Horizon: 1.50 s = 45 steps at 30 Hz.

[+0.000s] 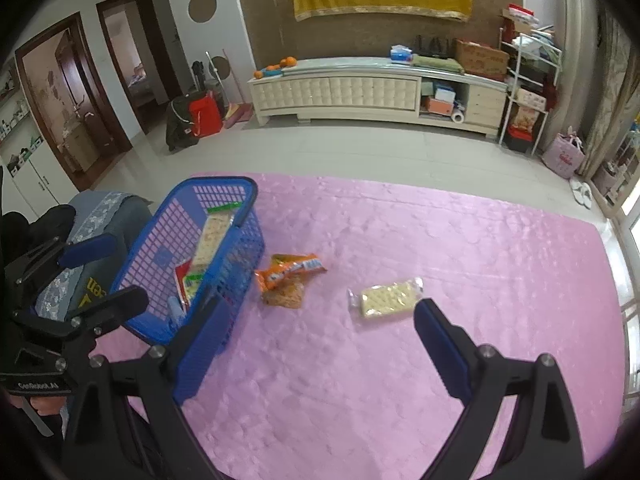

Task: Organize snacks
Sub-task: 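Withdraw both open tools from the basket toward the remaining snacks, then lower the left tool onto the small clear cracker pack and grasp it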

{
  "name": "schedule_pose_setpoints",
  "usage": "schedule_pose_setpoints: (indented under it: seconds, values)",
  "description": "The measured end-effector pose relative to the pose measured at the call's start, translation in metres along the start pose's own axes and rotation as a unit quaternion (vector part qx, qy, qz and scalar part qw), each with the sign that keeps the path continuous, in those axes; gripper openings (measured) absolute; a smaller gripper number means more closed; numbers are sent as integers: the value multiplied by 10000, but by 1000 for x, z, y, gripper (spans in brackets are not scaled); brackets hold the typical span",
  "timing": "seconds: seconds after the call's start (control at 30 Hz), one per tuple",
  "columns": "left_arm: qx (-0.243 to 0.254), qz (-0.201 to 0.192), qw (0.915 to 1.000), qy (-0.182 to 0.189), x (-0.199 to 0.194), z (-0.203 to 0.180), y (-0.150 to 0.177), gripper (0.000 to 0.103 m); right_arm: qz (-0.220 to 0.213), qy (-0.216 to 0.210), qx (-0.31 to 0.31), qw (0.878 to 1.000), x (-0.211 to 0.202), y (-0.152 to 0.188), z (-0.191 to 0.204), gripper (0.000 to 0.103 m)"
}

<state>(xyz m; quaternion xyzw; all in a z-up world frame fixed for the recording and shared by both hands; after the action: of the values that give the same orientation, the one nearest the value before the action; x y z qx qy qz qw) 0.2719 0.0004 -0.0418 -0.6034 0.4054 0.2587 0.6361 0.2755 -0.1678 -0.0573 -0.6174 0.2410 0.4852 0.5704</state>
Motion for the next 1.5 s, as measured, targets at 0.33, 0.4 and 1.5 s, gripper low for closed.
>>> schedule_pose_setpoints:
  seconds: [0.33,0.4,1.5]
  values:
    - [254,58,9995,163,18,-33,-2,79,4,94,198,9998,-5,25,-33,95]
    - [249,103,9993,240,27,-40,-3,79,-43,145,237,9996,-3,28,-42,95]
    - [695,1122,9910,203,194,-84,-15,79,1,446,267,9986,125,37,-155,103]
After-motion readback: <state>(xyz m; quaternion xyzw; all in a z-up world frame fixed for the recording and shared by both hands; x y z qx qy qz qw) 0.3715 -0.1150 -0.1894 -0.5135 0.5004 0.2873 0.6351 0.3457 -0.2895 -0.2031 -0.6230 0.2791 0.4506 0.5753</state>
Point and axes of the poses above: each gripper's, at about its wrist camera, not at the fingertips, and x roughly the way its jaws point, z to its left, y to its underside, the point moved 7 cm from there along x, roughly the way its jaws point, and after that the axes turned 11 degrees about z, right-handed, at the moved point
